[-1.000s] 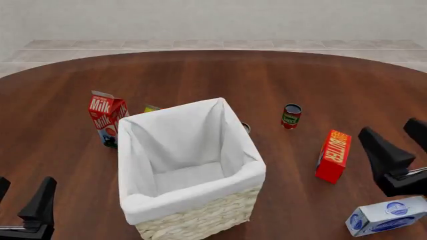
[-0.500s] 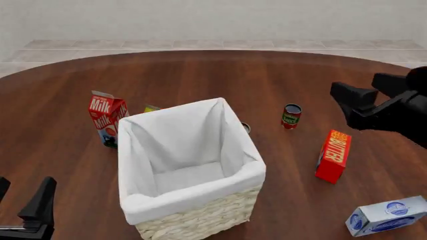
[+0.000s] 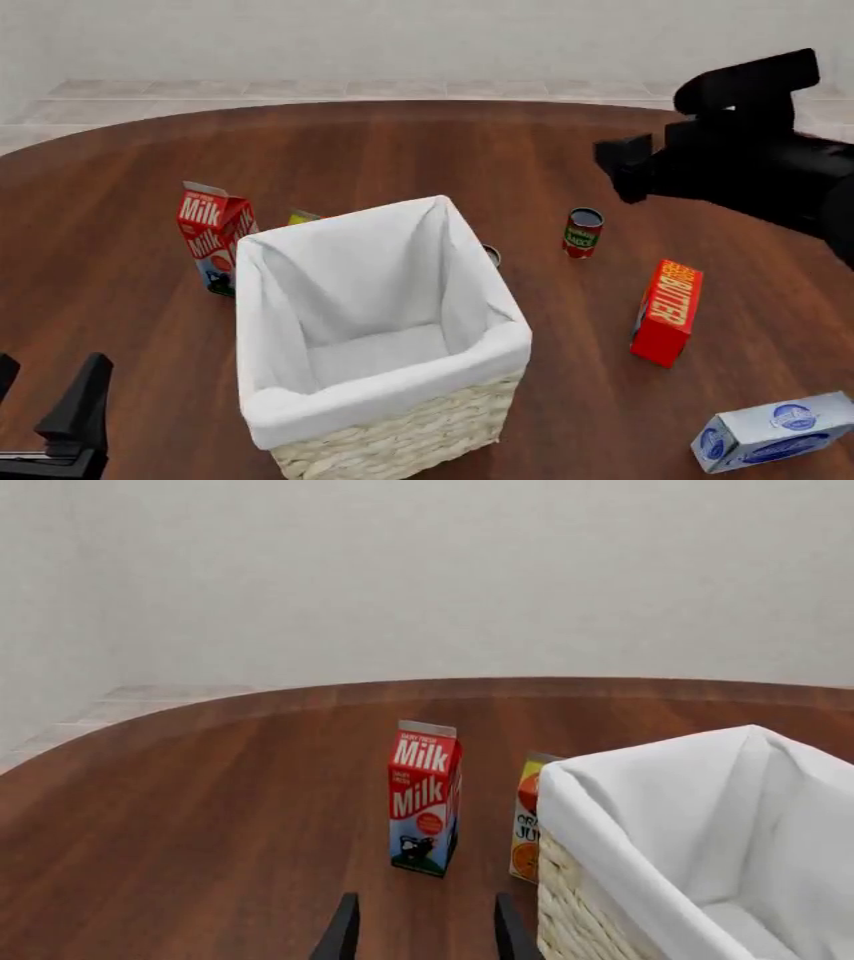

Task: Pick up the tomato sauce, and put it in the basket.

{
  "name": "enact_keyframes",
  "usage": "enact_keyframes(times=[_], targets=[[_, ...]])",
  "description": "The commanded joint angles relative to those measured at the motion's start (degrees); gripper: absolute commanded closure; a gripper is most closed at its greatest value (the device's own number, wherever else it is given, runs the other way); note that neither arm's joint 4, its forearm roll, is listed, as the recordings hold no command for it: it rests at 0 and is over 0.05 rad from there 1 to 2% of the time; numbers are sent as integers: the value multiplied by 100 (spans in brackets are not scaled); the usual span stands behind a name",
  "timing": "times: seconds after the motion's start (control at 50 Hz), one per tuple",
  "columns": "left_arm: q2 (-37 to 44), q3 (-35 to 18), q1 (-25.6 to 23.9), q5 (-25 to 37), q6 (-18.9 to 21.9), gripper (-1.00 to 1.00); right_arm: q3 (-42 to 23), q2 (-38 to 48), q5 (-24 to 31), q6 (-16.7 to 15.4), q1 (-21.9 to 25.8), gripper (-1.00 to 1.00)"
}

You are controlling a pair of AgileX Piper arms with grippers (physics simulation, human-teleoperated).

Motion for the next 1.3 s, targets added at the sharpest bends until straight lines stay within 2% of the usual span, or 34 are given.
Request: enact_keyframes(times=[0.02,0.48,0.82,1.3], targets=[[-13,-30,-2,38,9,-100,-630,960,37,-185,-161,-100],[-13,-30,-2,37,8,-100,-767,1779,-281,-204,-509,-100],[-13,-30,-1,38,9,-100,-729,2403,-770,-11,-767,-100],[-13,-29,-3,38,8,-100,-1027,3277,-1146,46,-922,-100]])
